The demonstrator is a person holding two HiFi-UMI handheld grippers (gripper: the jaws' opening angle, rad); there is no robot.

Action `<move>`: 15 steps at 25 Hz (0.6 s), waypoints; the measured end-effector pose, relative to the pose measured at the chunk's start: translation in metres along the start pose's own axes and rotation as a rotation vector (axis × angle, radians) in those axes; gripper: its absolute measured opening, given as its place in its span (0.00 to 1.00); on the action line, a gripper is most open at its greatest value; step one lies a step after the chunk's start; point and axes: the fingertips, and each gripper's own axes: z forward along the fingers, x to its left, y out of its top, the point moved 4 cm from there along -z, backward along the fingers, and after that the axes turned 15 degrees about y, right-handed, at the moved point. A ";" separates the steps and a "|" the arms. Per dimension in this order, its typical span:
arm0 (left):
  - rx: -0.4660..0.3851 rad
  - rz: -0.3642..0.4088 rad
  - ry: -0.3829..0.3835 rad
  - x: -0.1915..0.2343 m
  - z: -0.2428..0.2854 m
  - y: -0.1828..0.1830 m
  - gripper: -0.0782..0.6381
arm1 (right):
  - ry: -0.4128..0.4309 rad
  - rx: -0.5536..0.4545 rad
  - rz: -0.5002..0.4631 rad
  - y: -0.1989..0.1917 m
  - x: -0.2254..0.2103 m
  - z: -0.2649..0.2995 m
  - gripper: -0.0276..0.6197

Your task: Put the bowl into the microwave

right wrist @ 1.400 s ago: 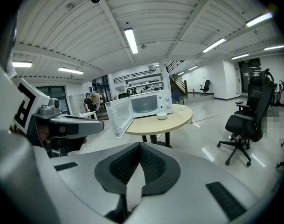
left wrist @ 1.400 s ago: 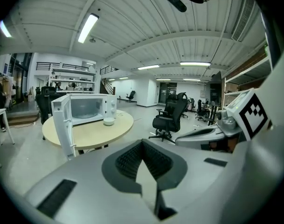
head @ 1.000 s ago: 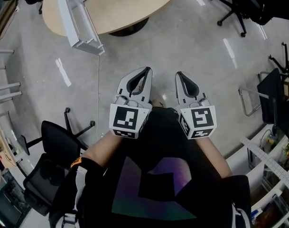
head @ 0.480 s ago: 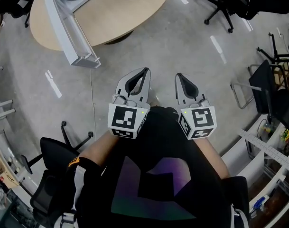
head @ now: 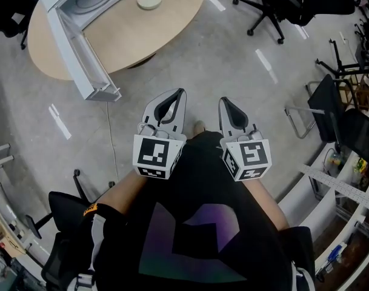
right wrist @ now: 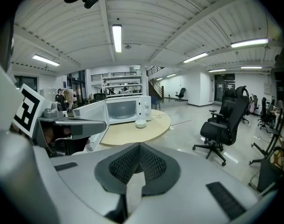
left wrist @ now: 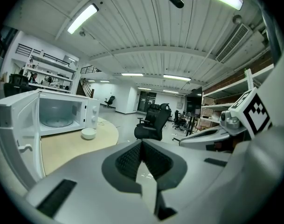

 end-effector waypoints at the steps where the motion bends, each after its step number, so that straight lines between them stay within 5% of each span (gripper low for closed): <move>1: -0.002 0.001 0.002 -0.002 0.002 0.002 0.18 | 0.002 -0.003 -0.001 0.001 -0.003 0.000 0.07; 15: 0.009 0.004 0.181 -0.013 0.062 0.024 0.18 | 0.177 -0.016 -0.030 0.029 -0.079 0.040 0.07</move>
